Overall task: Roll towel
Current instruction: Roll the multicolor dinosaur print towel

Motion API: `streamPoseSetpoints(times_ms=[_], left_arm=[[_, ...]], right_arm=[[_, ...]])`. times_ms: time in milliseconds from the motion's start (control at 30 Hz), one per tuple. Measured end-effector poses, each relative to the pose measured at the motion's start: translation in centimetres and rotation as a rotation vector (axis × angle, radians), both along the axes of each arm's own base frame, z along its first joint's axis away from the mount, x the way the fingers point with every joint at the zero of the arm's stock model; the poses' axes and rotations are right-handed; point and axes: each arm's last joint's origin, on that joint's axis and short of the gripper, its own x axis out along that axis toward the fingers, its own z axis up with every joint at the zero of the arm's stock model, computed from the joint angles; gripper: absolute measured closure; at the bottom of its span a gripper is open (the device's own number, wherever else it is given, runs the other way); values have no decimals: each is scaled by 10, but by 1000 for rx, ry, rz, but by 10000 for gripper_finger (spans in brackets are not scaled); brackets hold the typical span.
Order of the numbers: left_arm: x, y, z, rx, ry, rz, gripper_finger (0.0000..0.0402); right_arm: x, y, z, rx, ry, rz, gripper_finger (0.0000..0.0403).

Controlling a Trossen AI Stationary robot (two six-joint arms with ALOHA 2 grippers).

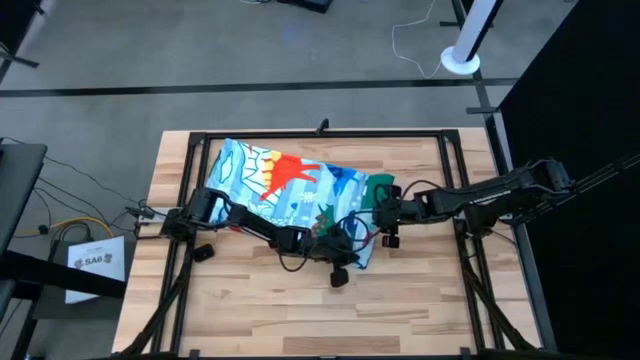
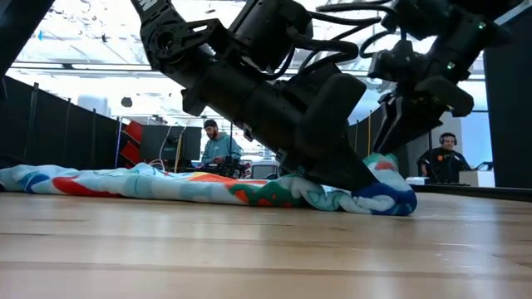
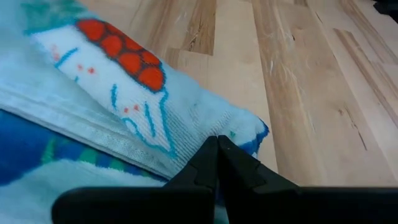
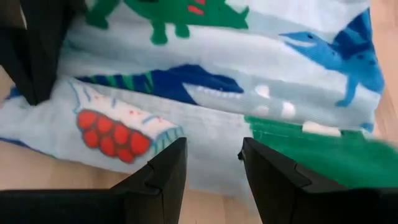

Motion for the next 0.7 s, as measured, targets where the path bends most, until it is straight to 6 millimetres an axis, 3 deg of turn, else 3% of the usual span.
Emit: streamPoseSetpoints(times_ms=[267,467,700], left_arm=[[0,2,0,-2,1,4,402],[0,2,0,3,1,2,402],[0,2,0,8,0,2,402]], right_arm=[[-7,8,-7,6,75,61,257],[-7,31,-3,-42,83,324,257],[2,28,4,43,78,432,257]])
